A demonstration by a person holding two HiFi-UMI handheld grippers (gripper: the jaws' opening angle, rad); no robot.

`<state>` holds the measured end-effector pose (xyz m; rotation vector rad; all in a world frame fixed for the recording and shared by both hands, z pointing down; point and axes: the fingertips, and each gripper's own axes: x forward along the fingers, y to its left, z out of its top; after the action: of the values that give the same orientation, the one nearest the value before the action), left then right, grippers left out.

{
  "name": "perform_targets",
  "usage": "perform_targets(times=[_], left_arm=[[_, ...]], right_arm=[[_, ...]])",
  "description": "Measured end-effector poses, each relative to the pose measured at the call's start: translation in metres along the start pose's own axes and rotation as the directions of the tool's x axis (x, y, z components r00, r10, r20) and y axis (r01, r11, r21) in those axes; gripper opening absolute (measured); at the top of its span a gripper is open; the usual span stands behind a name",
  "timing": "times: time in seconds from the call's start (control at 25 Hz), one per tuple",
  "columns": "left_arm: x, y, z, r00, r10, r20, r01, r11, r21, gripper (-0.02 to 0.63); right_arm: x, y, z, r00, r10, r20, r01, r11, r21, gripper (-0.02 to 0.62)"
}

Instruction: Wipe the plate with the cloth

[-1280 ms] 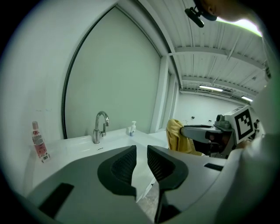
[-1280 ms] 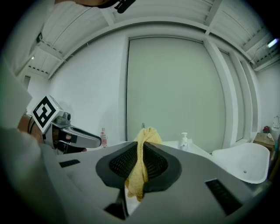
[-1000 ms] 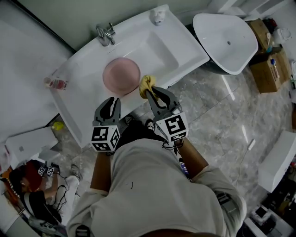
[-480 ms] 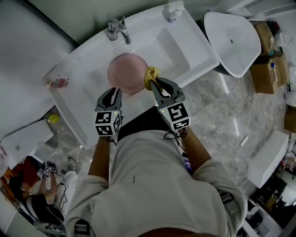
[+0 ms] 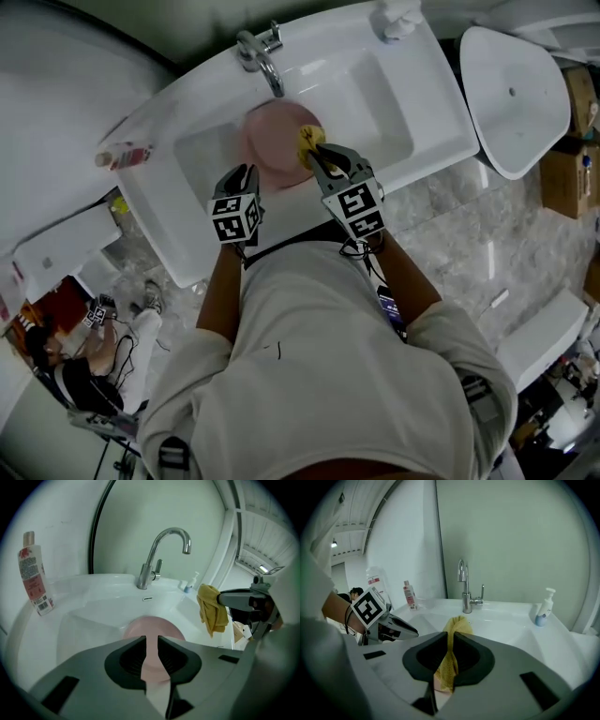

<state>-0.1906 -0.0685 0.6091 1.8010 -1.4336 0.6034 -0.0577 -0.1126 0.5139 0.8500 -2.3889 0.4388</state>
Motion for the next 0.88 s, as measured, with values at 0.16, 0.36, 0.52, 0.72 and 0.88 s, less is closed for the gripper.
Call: perform_targets(times=[0.16,0.36,0.52,0.72,0.88], left_arm=[[0.036,0.007,-0.009,0.997,0.051,-0.057,-0.056,0.995,-0.087,0.087],[0.060,0.017,-0.024,0.989,0.105,-0.105,-0.116,0.988,-0.103,0.087],[0.072,0.026,-0.042,0.981,0.129,-0.147,-0.148,0.980,-0.130,0.087],[0.084,0.042,-0.067,0.964,0.167,-0.206,-0.196,0.972,-0.129,0.087],[0.086,0.056,-0.078,0.953,0.205,-0.223,-0.242,0.958,-0.155,0.087]], right_arm=[[0.029,-0.014,-0.015,0.995,0.087,-0.046,-0.088,0.996,-0.006,0.038],[0.061,-0.022,-0.037,0.980,0.164,-0.117,-0.168,0.985,-0.030,0.038],[0.074,-0.033,-0.046,0.969,0.188,-0.159,-0.201,0.977,-0.067,0.039],[0.088,-0.042,-0.055,0.964,0.189,-0.188,-0.206,0.975,-0.080,0.038],[0.095,-0.037,-0.060,0.957,0.203,-0.208,-0.222,0.972,-0.074,0.038]])
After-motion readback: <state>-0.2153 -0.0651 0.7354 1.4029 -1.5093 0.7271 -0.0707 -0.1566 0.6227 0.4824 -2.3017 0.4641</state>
